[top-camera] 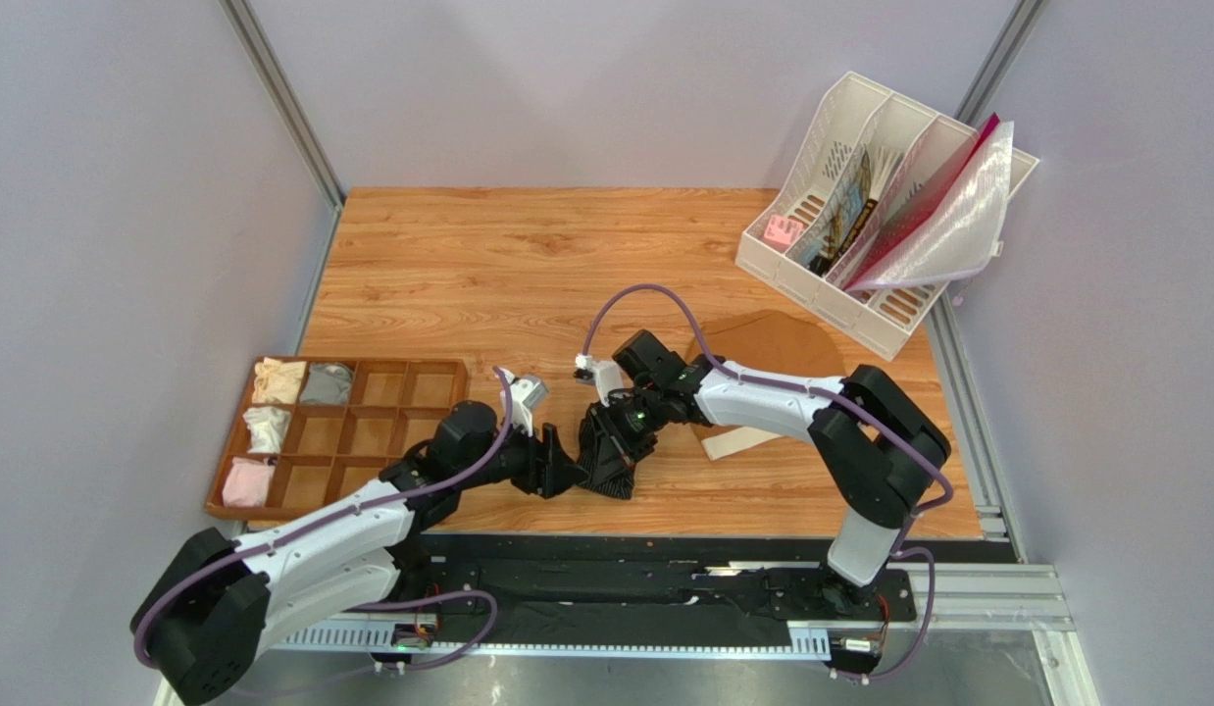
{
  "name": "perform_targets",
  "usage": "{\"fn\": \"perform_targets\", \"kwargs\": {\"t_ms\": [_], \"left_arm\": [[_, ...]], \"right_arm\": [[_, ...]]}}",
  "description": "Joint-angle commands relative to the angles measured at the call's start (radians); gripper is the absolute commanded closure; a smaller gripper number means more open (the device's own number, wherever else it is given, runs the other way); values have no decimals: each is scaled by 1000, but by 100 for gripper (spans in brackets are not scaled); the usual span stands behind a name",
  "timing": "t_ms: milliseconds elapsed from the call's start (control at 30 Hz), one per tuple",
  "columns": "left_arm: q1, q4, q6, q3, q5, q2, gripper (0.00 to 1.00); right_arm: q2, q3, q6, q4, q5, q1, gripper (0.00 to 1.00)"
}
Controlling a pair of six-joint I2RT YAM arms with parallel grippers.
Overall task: Roll the underwear
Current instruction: Roll the underwear to the center of the board.
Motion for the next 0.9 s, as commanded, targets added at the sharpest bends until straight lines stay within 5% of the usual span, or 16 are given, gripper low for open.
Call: {"fn": "perform_targets", "kwargs": {"t_ms": [0,333,467,567,633,700,733,867], "left_arm": [[-5,127,41,-15,-3,70,36],[-6,303,41,-22,5,204,45],[-6,389,28,-20,40,293,59],[-9,432,15,-6,101,365,90],[-9,427,1,4,105,406,100],[-9,406,-17,18,109,434,100],[-8,388,-23,37,108,440,100],[-8,276,-43,89,111,465,100]], "right_arm": [[22,48,21,2,-91,-33,100],[74,68,14,2,-145,-62,100],[88,68,20,21,-188,-77,100],[88,73,14,28,-197,-82,100],[76,77,8,27,-194,-84,100],[65,79,-6,21,-190,-88,87],[53,83,-14,13,-173,-87,72],[15,93,-60,-51,-107,-88,50]]}}
